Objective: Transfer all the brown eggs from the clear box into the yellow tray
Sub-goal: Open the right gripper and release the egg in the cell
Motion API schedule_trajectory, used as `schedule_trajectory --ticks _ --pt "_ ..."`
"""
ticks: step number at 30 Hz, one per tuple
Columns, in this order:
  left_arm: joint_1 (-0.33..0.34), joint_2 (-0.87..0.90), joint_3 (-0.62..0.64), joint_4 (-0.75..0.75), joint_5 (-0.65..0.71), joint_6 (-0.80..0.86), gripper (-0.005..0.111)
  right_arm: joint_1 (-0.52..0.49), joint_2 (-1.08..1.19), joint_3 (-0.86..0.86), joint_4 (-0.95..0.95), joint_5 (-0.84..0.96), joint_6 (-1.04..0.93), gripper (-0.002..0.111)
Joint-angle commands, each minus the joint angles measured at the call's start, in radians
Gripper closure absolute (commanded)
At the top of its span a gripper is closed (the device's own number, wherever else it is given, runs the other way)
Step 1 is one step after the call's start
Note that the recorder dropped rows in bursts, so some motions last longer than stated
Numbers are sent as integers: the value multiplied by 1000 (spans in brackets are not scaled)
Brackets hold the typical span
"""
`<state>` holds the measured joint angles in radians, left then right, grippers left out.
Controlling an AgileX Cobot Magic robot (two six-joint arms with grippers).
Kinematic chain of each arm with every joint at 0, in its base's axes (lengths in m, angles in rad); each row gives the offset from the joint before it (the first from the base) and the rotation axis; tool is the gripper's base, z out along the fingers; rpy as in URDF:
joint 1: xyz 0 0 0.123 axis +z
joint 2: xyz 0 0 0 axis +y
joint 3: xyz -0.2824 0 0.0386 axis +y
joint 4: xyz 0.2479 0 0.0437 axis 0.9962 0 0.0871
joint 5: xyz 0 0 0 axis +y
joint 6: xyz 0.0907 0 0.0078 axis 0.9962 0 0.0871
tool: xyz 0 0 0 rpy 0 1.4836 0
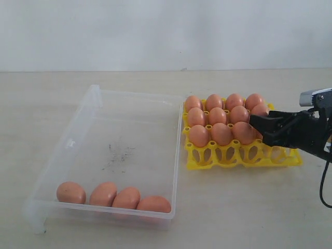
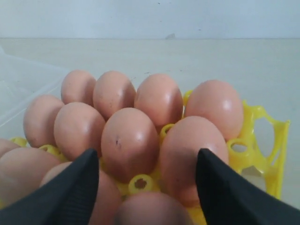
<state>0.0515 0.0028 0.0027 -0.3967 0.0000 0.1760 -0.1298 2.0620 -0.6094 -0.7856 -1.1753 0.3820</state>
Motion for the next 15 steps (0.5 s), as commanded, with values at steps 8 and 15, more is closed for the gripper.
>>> schedule_trajectory --ticks 8,15 --pt "-4 -3 -3 -5 0 6 103 -1 -176 0 16 143 20 52" --pt "-4 -3 -3 -5 0 6 103 -1 -247 0 -101 -22 194 57"
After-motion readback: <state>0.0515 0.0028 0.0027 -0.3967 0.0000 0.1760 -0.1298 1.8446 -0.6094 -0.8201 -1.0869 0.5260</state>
